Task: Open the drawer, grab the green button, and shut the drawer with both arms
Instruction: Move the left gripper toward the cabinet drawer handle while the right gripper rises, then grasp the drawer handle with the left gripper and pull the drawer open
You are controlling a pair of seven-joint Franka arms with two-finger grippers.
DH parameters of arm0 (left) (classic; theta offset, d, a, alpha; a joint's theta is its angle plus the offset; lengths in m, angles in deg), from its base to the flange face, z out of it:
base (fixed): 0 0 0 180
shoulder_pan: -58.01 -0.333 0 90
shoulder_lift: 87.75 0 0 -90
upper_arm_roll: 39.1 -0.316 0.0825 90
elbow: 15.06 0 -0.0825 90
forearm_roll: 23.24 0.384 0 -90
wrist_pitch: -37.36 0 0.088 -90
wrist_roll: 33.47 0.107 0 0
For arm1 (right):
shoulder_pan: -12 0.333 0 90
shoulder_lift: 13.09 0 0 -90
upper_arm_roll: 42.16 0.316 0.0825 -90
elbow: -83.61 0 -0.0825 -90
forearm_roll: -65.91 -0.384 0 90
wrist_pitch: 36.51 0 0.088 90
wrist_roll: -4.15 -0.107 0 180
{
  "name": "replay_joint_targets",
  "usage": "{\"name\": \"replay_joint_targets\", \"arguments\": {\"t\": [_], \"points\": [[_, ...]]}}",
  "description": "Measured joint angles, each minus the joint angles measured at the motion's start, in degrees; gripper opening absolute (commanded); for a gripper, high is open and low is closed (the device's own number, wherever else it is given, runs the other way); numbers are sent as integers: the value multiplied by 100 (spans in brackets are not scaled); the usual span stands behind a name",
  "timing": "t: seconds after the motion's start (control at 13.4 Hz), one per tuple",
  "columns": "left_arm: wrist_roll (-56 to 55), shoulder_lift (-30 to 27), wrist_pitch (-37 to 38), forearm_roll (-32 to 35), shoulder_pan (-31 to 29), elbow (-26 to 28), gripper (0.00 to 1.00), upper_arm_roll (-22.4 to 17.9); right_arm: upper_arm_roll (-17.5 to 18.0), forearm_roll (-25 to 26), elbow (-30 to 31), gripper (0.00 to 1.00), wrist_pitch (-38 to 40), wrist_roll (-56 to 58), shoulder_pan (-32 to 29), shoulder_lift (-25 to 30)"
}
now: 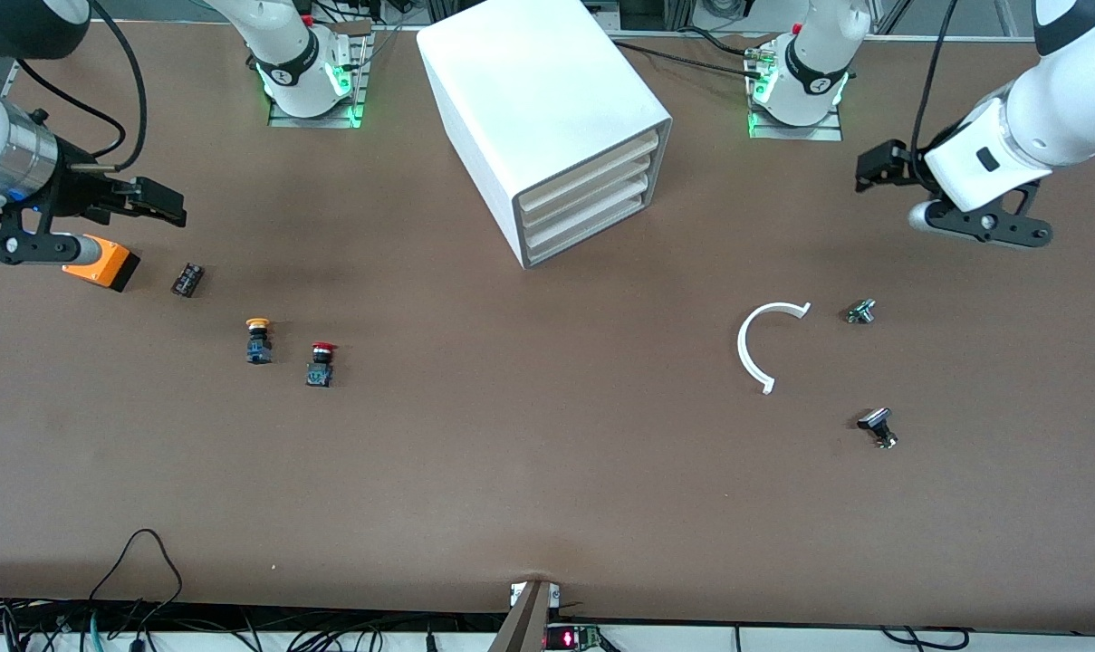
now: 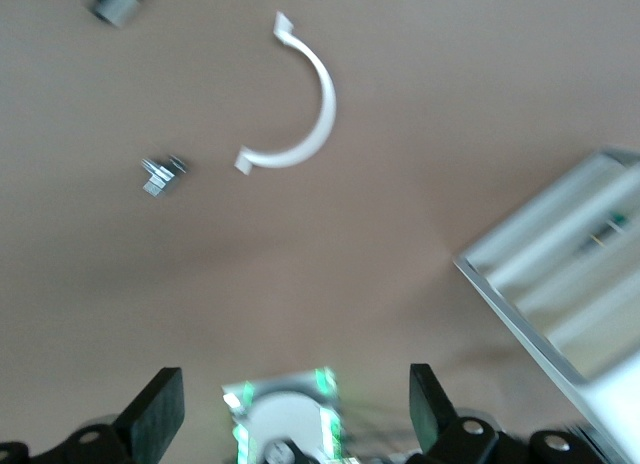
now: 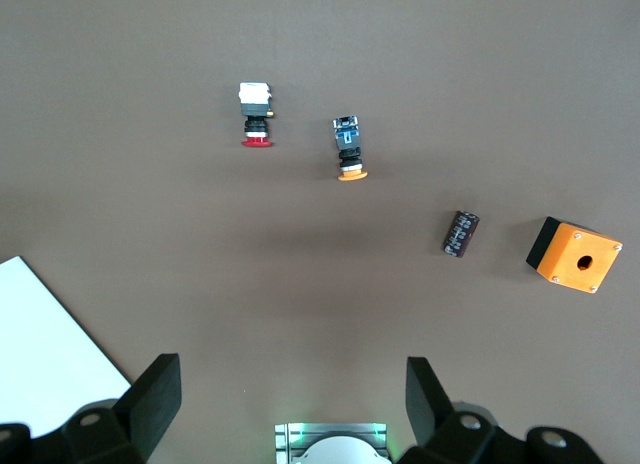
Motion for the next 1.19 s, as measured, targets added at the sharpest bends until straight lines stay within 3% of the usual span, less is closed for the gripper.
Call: {"name": "replay_joint_targets", "arguments": {"t": [0.45,0.89,1.19], "points": [[1016,416,439,-1525,-37,22,99,-3,52,-112,2,99,-412,0,26,-336],[1543,1523,878,-2841,-141,53,99,-3,102,-215,2,99,-797,-90,162,-556],[1959,2553,467,-3900,-135,76,99,-7,108,-227,3,99,-965,-439,314,-702]]}}
